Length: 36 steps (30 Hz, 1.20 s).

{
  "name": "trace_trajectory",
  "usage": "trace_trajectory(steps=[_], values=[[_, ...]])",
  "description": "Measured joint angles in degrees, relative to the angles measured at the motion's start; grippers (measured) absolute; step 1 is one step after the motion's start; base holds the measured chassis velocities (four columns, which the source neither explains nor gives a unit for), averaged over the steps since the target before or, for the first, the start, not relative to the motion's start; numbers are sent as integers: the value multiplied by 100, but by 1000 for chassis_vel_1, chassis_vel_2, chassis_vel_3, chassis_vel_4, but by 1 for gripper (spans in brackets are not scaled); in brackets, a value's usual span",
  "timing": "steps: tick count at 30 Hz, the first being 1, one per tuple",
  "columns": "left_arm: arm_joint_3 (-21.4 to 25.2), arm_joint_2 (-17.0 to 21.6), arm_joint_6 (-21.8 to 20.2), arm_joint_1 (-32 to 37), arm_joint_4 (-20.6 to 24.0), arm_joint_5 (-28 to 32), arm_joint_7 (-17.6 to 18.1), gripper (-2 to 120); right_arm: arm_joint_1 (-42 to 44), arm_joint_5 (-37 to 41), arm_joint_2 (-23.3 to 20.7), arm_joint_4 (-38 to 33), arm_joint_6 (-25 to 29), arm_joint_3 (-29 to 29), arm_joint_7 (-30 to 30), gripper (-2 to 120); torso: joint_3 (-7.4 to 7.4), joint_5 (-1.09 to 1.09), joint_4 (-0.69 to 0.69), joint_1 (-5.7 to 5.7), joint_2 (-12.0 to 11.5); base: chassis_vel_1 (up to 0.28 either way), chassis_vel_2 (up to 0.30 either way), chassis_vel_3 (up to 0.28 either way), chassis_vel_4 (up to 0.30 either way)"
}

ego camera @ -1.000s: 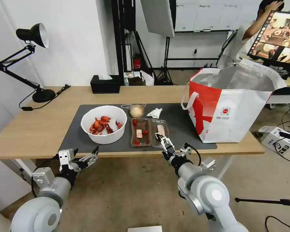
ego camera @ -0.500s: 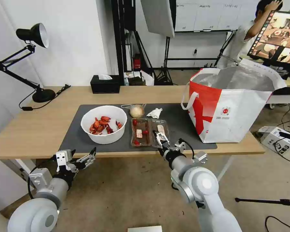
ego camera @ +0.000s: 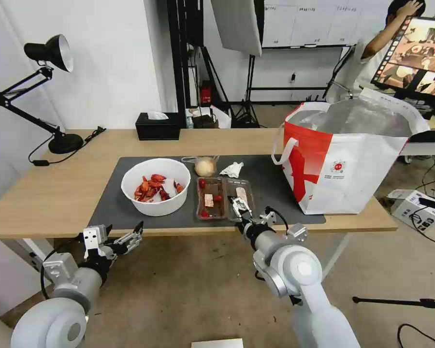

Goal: Pick up the trash from the table and place it into the takeout bag.

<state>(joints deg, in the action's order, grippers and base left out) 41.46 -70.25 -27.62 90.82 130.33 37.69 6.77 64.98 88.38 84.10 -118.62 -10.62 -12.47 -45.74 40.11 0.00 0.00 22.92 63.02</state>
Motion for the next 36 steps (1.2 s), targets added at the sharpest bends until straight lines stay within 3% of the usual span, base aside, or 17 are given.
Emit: trace_trajectory(steps=[36], values=[[-18,66,7,-38,-164,-1,-5,100,-231,-183,304,359,-2,86,-47,100,0,0,0,0,0,0,0,0,0]])
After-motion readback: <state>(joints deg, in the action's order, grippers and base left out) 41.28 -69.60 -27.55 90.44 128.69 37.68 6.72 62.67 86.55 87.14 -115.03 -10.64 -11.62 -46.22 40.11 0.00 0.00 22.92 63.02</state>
